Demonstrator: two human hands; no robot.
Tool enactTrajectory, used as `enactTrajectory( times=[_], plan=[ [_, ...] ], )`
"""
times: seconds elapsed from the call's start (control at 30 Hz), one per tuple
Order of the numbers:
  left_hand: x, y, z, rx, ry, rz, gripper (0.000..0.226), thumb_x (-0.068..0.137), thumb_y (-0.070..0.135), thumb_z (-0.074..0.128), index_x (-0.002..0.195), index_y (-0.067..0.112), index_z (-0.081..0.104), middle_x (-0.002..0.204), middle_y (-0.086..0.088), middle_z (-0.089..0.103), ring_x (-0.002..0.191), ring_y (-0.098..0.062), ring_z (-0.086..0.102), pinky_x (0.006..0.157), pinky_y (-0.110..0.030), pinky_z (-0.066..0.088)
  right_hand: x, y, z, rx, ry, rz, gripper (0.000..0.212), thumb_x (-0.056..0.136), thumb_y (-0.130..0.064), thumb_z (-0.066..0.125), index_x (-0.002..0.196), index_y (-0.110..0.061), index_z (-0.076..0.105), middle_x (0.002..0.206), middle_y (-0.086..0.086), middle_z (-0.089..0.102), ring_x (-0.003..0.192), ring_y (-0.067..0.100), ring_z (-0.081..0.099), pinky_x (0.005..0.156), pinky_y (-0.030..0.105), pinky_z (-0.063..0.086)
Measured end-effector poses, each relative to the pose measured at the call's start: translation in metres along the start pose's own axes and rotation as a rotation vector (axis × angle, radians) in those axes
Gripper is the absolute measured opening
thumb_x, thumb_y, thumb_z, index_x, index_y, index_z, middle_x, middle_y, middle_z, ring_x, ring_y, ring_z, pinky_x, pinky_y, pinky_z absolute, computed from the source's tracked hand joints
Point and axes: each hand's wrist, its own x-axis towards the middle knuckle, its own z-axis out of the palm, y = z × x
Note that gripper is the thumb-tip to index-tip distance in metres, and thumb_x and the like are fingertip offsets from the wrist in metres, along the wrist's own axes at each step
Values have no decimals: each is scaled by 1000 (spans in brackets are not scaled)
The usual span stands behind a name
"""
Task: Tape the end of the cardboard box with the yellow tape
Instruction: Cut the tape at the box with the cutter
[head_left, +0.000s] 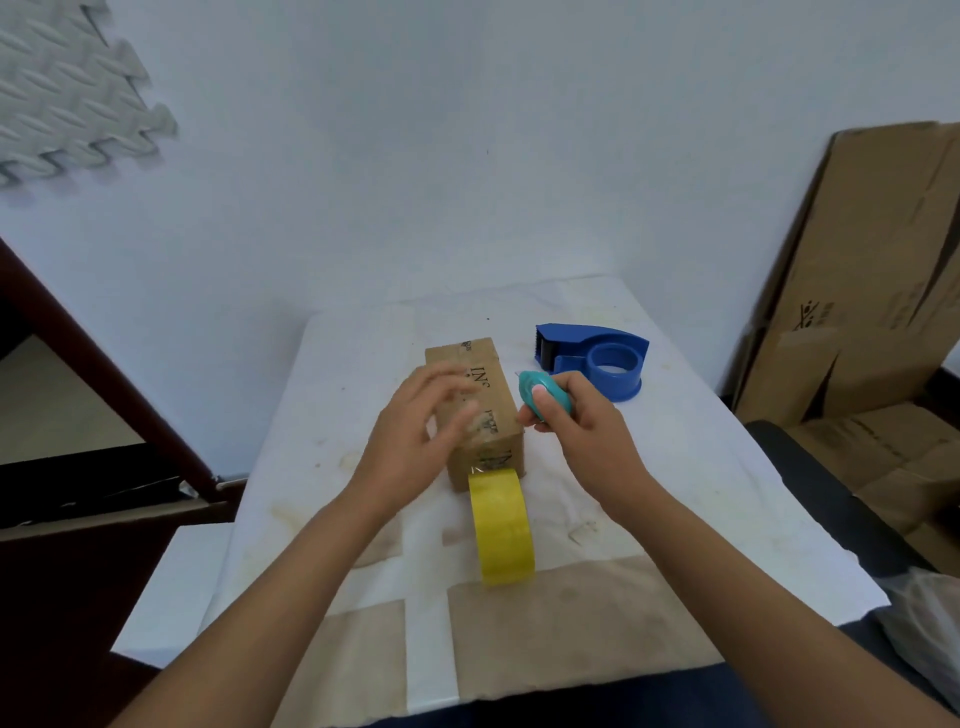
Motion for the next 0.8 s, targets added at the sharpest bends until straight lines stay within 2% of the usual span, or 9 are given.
enactTrajectory(
  times=[0.07, 0.13, 0.2, 0.27, 0.33, 0.4, 0.57, 0.7, 0.8],
  plan=[
    [-6, 14, -10, -157, 82, -275, 13, 96, 33, 55, 95, 24, 64, 102, 8, 66, 78, -8, 66, 70, -23, 52, 7, -6, 4, -76, -42, -18, 21, 98, -35, 48, 99, -15, 56, 82, -9, 73, 88, 7, 68, 78, 22, 53],
    [-17, 22, -18, -260, -28, -532, 27, 97, 35, 51, 87, 14, 64, 84, -1, 69, 60, -12, 66, 60, -26, 54, 11, -9, 10, -128, -112, -24, 21, 99, -35, 47, 98, -16, 55, 83, -6, 73, 87, 5, 69, 76, 23, 53],
    [-29, 29, -21, -346, -221, -706, 45, 98, 45, 47, 84, 7, 68, 76, -7, 72, 60, -14, 68, 62, -26, 57, 13, -10, 17, -178, -181, -33, 22, 99, -37, 46, 98, -17, 55, 84, -3, 74, 84, 7, 70, 79, 29, 57],
    [-37, 34, -17, -438, -354, -805, 58, 93, 57, 45, 90, 6, 74, 82, -9, 77, 73, -19, 74, 72, -28, 60, 14, -8, 22, -261, -231, -46, 19, 99, -39, 45, 98, -22, 53, 85, -4, 73, 85, 9, 70, 81, 31, 58],
    [-41, 38, -8, -548, -413, -846, 57, 89, 62, 48, 98, 12, 74, 92, -6, 79, 85, -17, 75, 76, -26, 59, 13, -6, 23, -328, -243, -73, 15, 99, -40, 44, 98, -27, 51, 88, -5, 73, 86, 9, 69, 81, 30, 57],
    [-42, 42, 1, -624, -471, -863, 50, 89, 57, 54, 106, 14, 72, 100, -5, 78, 91, -15, 74, 75, -24, 59, 11, -5, 22, -350, -225, -103, 14, 99, -40, 44, 98, -28, 50, 90, -6, 73, 85, 8, 68, 80, 29, 56],
    [-42, 40, 3, -656, -602, -884, 44, 90, 45, 60, 117, 12, 66, 110, -11, 75, 103, -25, 71, 97, -42, 53, -4, -1, 25, -402, -217, -165, 17, 99, -39, 44, 108, -27, 51, 94, -8, 73, 83, 6, 68, 75, 26, 56],
    [-44, 39, -5, -693, -607, -899, 42, 93, 48, 54, 118, 15, 65, 108, -9, 76, 101, -23, 72, 93, -39, 55, -8, 2, 26, -408, -180, -182, 21, 99, -40, 43, 109, -23, 52, 94, -5, 73, 81, 8, 68, 70, 25, 55],
    [-48, 44, 0, -656, -503, -915, 41, 93, 56, 47, 103, 23, 69, 99, -6, 78, 94, -21, 74, 82, -33, 59, -1, 4, 29, -405, -148, -191, 17, 99, -41, 43, 103, -25, 50, 89, -7, 73, 76, 9, 68, 69, 31, 57]
  ],
)
